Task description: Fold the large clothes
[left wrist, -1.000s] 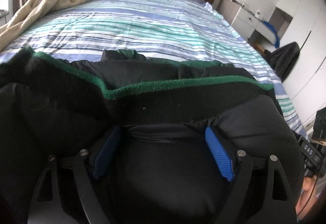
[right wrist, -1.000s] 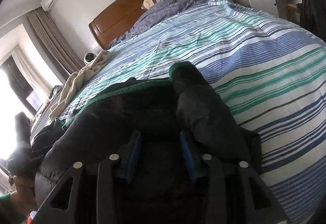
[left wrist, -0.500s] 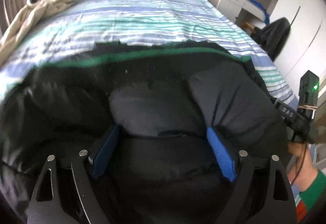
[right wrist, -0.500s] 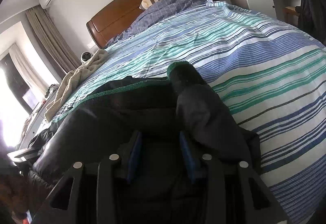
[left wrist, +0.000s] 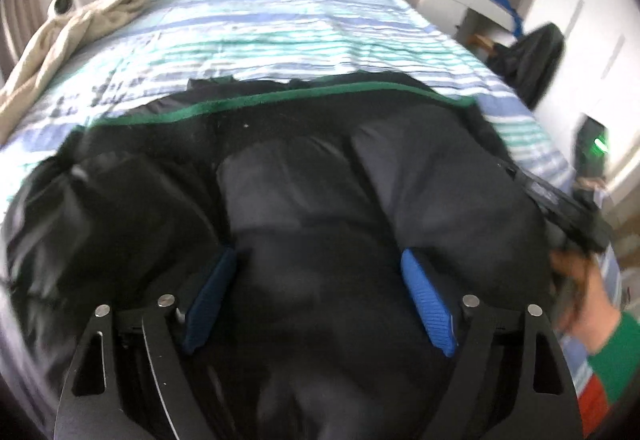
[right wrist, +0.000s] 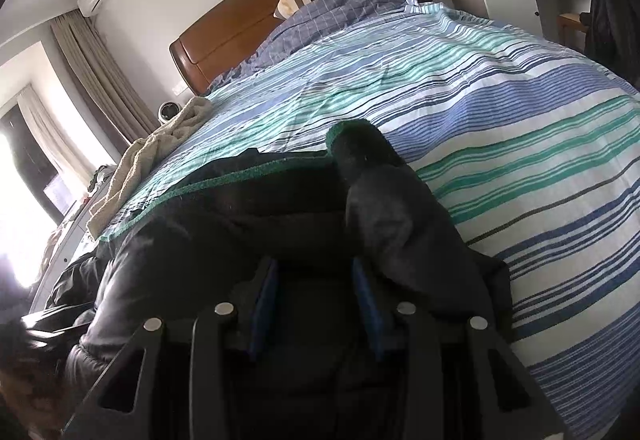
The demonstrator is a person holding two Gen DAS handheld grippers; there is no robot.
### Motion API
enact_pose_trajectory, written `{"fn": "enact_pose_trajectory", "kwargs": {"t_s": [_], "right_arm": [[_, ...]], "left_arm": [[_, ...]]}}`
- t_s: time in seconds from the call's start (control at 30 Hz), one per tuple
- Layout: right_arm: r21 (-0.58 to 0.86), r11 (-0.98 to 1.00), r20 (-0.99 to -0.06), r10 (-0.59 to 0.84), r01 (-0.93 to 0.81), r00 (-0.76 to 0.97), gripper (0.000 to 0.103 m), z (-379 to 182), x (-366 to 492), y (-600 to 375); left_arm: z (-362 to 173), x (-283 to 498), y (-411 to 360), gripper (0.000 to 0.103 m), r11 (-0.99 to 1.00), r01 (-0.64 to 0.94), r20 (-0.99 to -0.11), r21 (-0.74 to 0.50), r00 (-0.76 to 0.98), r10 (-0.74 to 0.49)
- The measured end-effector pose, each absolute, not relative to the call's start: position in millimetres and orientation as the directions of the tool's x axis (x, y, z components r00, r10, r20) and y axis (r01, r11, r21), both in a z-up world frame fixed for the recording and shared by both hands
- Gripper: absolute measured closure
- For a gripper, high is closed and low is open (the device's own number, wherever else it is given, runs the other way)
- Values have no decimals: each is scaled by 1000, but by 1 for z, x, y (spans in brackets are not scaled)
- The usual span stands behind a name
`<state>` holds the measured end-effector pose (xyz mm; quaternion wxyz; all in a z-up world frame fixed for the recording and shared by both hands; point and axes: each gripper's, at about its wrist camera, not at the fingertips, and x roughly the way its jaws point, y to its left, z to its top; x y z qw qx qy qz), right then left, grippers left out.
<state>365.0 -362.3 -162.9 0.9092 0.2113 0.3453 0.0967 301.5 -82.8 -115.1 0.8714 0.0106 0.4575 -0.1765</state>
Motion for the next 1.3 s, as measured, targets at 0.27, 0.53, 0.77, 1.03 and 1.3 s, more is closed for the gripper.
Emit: {"fn": "enact_pose_trajectory", "kwargs": {"t_s": [0.27, 0.53, 0.77, 1.03, 1.3], "right_arm": [[457, 889, -582, 327, -32, 745, 65, -166, 365, -366], [456, 890, -584, 325, -31, 744, 65, -166, 365, -366], [462, 886, -577, 331, -35, 746, 65, -167, 365, -368], [458, 888, -581, 328, -34, 745, 65, -167, 366, -368], [460, 887, -578, 329, -35, 747, 65, -167, 366, -369]], "left_arm": [[-147, 297, -83, 15, 930, 340, -786, -138, 535, -312], [-133, 290, -85, 18, 943, 314, -801, -113, 532, -273], [-129, 256, -83, 17, 939, 321, -788, -123, 544, -289], [-142, 269, -89, 16, 935, 340, -805, -104, 523, -280], [-128, 219, -91, 21, 930, 357, -791, -91, 541, -285]]}}
